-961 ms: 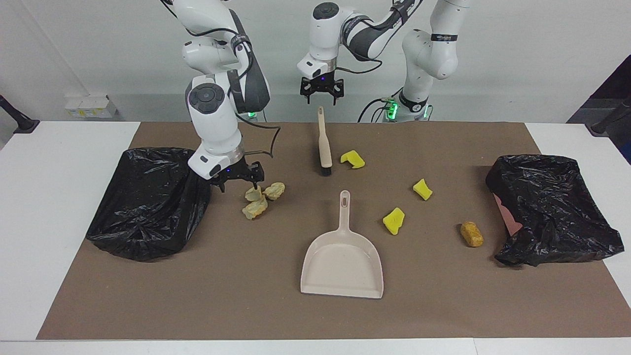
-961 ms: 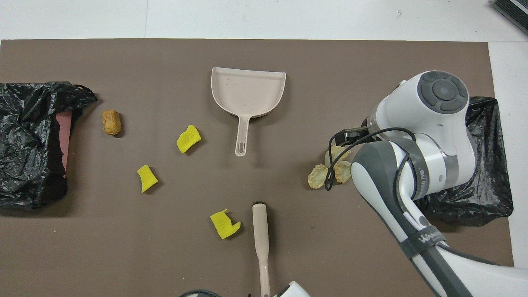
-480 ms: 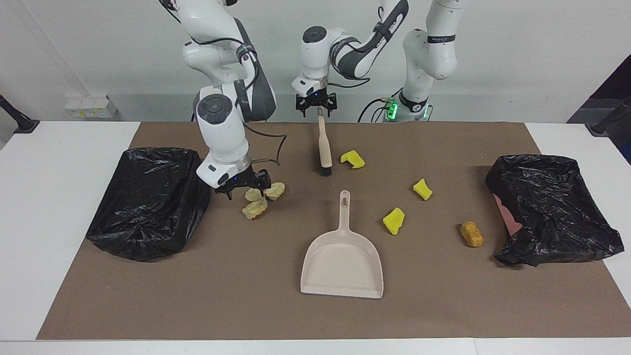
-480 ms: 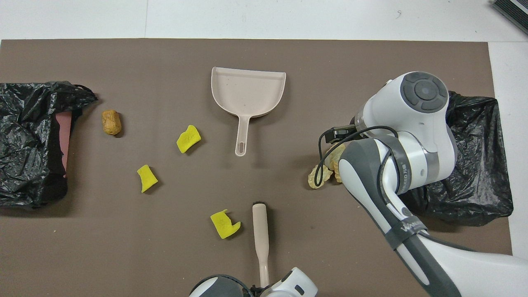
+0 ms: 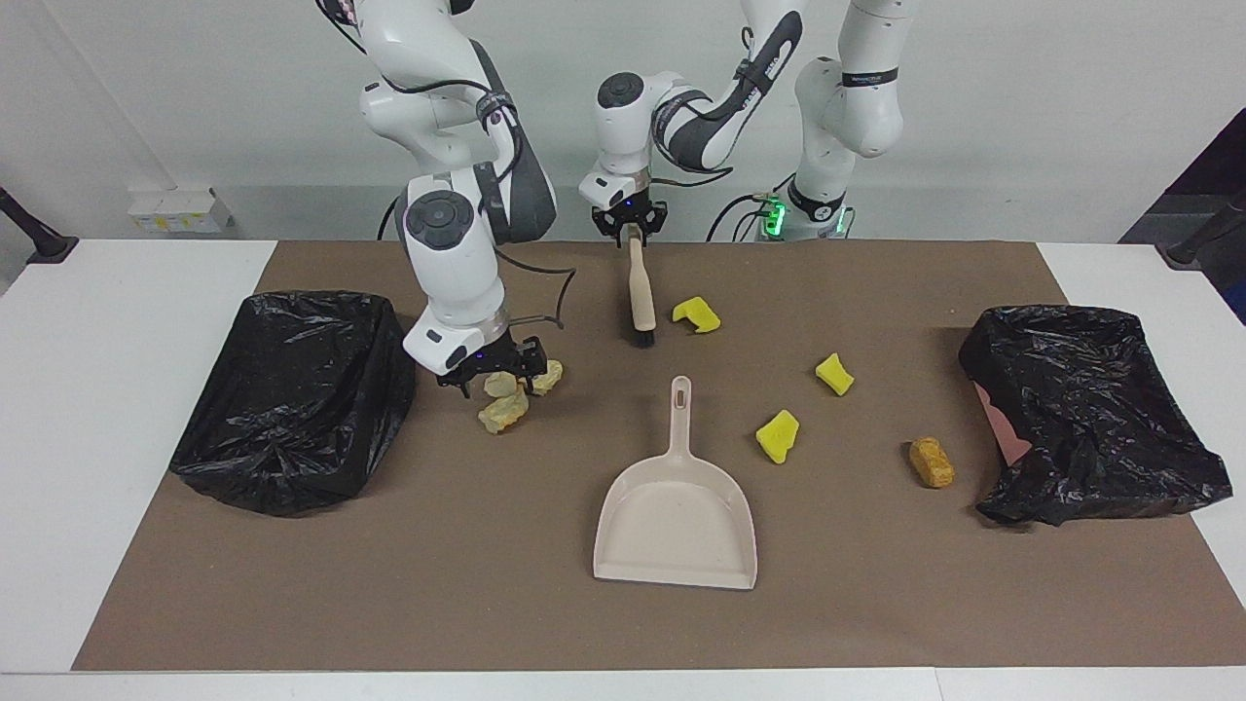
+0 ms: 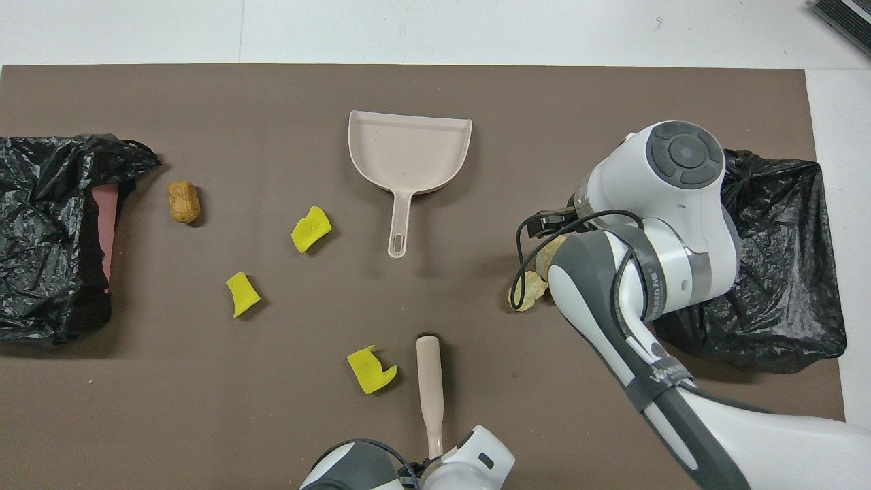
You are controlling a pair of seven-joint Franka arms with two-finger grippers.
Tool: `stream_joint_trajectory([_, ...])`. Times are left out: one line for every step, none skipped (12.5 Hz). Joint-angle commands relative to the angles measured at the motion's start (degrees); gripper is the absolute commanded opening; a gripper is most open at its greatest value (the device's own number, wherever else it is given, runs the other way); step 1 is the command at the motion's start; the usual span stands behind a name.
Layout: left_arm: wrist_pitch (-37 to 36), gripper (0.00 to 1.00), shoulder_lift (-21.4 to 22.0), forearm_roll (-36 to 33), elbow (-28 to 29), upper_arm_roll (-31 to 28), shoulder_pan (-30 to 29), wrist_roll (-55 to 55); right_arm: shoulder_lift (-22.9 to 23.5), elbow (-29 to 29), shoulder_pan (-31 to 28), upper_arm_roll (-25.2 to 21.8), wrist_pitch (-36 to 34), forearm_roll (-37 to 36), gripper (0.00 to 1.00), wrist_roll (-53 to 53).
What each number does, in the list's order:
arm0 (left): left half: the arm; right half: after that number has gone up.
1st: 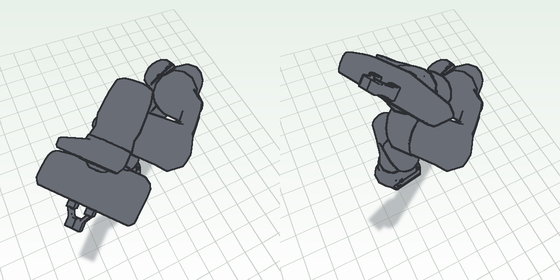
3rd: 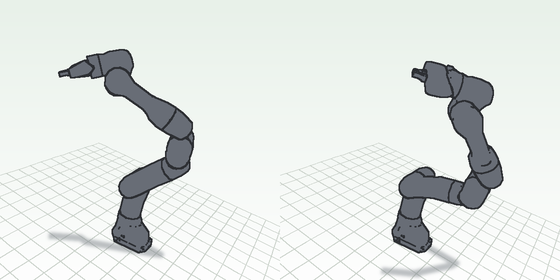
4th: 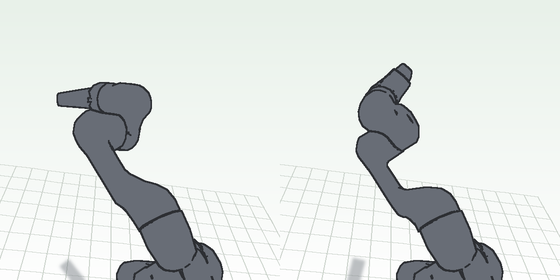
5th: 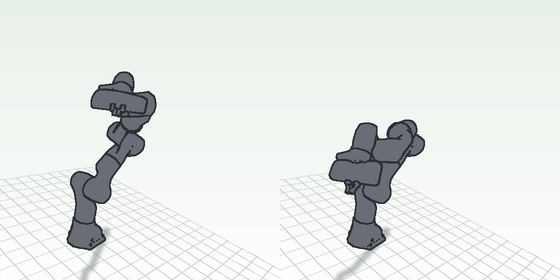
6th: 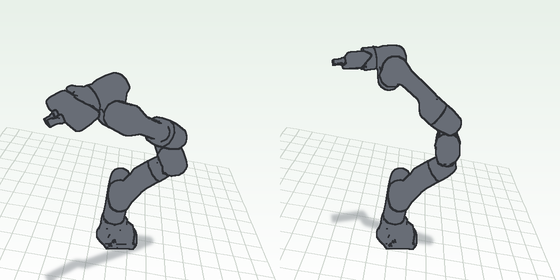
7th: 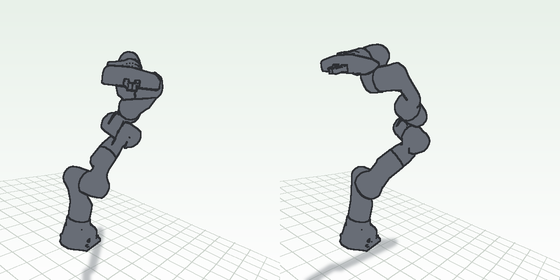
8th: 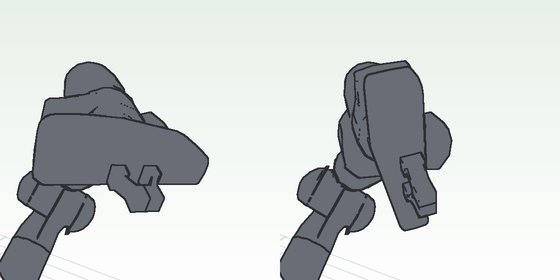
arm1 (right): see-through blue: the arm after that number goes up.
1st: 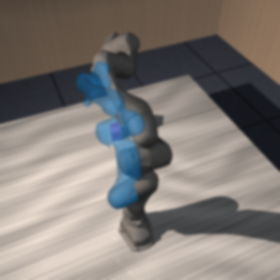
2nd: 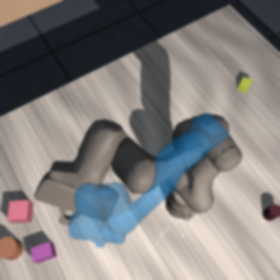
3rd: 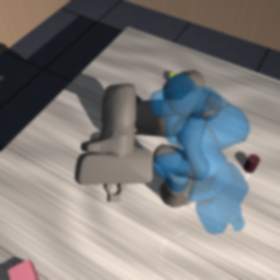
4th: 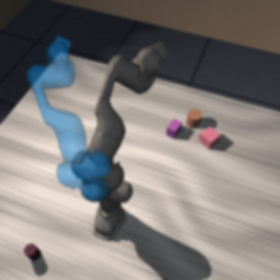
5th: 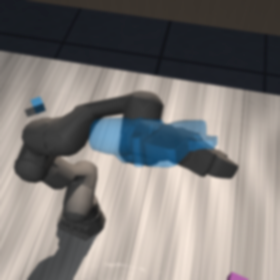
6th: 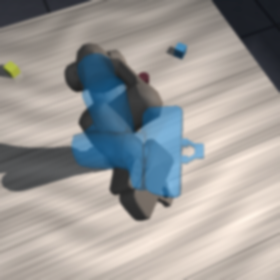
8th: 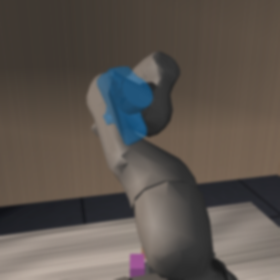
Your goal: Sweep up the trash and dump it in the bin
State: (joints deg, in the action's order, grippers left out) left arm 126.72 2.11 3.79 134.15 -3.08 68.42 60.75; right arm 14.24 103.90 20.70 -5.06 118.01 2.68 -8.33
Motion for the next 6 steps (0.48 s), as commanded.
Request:
stream_joint_trajectory([-2.86,0.00,2.02,0.16,0.15,0.09,-3.46,-3.52,0.70,-0.89,-0.14,0.23,0.64,0.84,1.00,-0.98])
stream_joint_trajectory([-5.93,0.00,3.59,0.07,-0.72,0.09,-4.95,-5.36,0.61,-0.97,-0.05,0.23,0.56,0.75,1.00,-1.07])
stream_joint_trajectory([-8.83,0.00,5.00,-0.10,-1.60,0.00,-5.75,-5.73,0.52,-1.24,-0.05,0.23,0.38,0.84,1.00,-1.24])
stream_joint_trajectory([-12.08,0.00,6.32,-0.97,-2.48,0.00,-6.97,-5.82,0.52,-2.46,-0.05,0.23,-0.40,0.84,1.00,-1.94])
stream_joint_trajectory([-14.81,0.00,8.07,-2.72,-3.62,0.00,-9.68,-6.34,0.43,-3.43,-0.05,0.23,-0.85,0.84,1.00,-3.43])
stream_joint_trajectory([-16.58,0.00,9.91,-3.87,-4.24,0.00,-13.19,-9.04,0.52,-4.57,0.04,0.40,-1.28,0.84,1.00,-5.44])
